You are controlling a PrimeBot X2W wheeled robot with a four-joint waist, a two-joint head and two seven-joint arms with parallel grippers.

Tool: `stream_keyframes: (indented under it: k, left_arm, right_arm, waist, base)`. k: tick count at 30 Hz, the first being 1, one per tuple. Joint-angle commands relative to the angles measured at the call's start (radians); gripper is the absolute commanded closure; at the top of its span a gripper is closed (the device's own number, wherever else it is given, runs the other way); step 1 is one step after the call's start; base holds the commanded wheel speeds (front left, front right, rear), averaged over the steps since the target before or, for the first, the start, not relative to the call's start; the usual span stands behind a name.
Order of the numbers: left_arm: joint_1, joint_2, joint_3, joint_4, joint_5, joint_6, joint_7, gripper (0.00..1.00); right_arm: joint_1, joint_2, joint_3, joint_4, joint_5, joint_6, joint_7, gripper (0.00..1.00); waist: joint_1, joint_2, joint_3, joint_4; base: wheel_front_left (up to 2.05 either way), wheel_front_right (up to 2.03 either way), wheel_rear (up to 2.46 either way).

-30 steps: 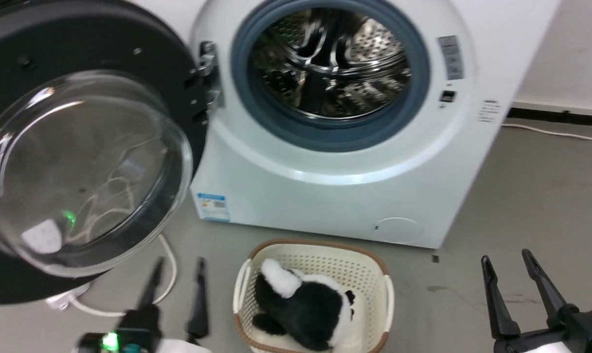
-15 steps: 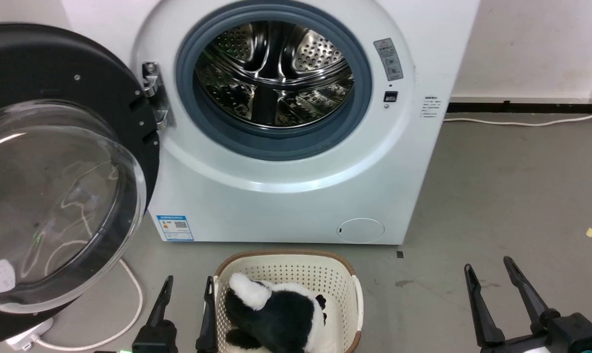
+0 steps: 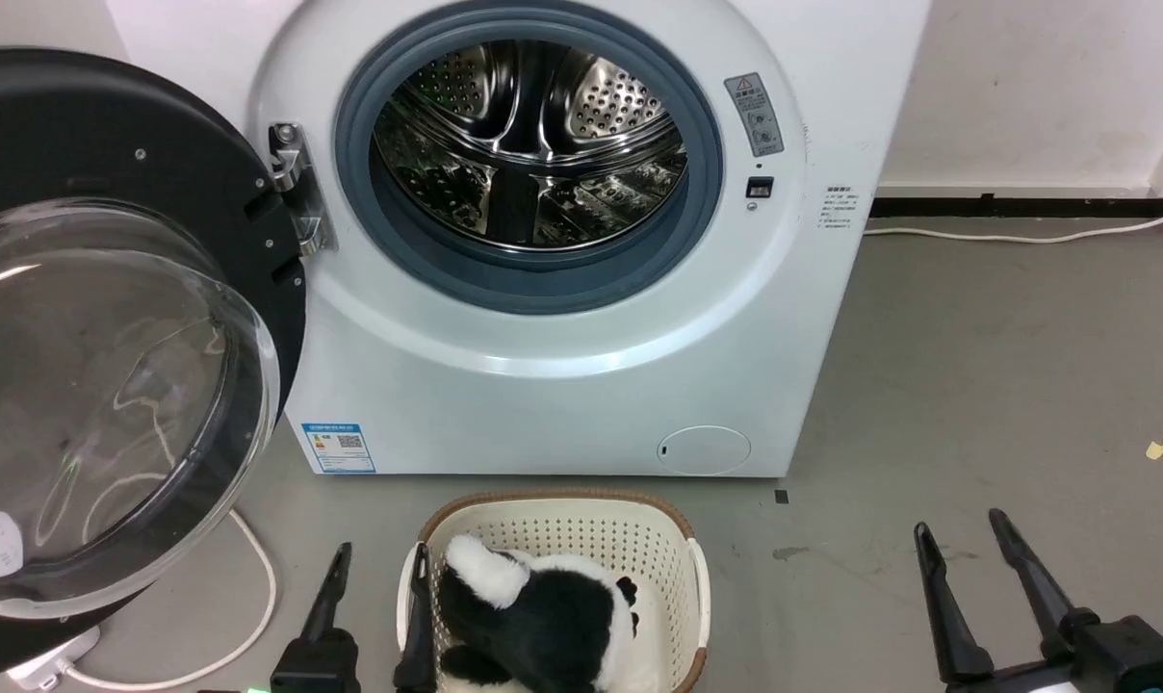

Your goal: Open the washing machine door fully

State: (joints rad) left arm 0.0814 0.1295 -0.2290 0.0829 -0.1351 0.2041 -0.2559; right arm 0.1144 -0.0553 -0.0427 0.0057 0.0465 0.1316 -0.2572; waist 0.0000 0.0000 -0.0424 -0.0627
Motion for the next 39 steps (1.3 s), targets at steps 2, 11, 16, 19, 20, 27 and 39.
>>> stream_keyframes:
  k: [2, 11, 16, 19, 20, 27, 39]
  left_arm:
    - [0.0, 0.001, -0.001, 0.001, 0.0, -0.001, 0.001, 1.0]
    - [-0.005, -0.004, 0.013, -0.005, 0.009, -0.014, 0.018, 1.0]
    - [-0.009, -0.007, 0.022, -0.008, 0.014, -0.022, 0.028, 1.0]
    - [-0.013, -0.011, 0.033, -0.012, 0.021, -0.032, 0.04, 1.0]
    - [-0.013, -0.012, 0.035, -0.013, 0.022, -0.033, 0.042, 1.0]
    - [-0.018, -0.016, 0.048, -0.017, 0.029, -0.045, 0.056, 1.0]
    - [-0.026, -0.024, 0.07, -0.025, 0.042, -0.064, 0.081, 1.0]
  right_arm:
    - [0.0, 0.0, 0.0, 0.0, 0.0, 0.0, 0.001, 1.0]
    - [-0.008, 0.0, 0.003, -0.001, -0.003, 0.0, 0.017, 1.0]
    - [-0.012, 0.0, 0.004, -0.001, -0.005, 0.0, 0.027, 1.0]
    - [-0.018, 0.001, 0.007, -0.001, -0.007, 0.0, 0.04, 1.0]
    - [-0.019, 0.001, 0.007, -0.001, -0.008, 0.0, 0.042, 1.0]
    - [-0.025, 0.001, 0.009, -0.001, -0.01, 0.0, 0.056, 1.0]
    - [-0.036, 0.001, 0.013, -0.002, -0.015, 0.0, 0.081, 1.0]
  waist:
    - [0.0001, 0.0, 0.0, 0.0]
    - [0.0, 0.0, 0.003, 0.004]
    - [0.0, 0.0, 0.005, 0.007]
    - [0.0, 0.0, 0.007, 0.01]
    - [0.0, 0.0, 0.007, 0.01]
    - [0.0, 0.0, 0.009, 0.014]
    - [0.0, 0.0, 0.013, 0.02]
  base:
    - [0.0, 0.0, 0.0]
    - [0.0, 0.0, 0.0]
    - [0.0, 0.0, 0.0]
    - [0.0, 0.0, 0.0]
    - [0.0, 0.0, 0.0]
    - [0.0, 0.0, 0.0]
    - [0.0, 0.0, 0.0]
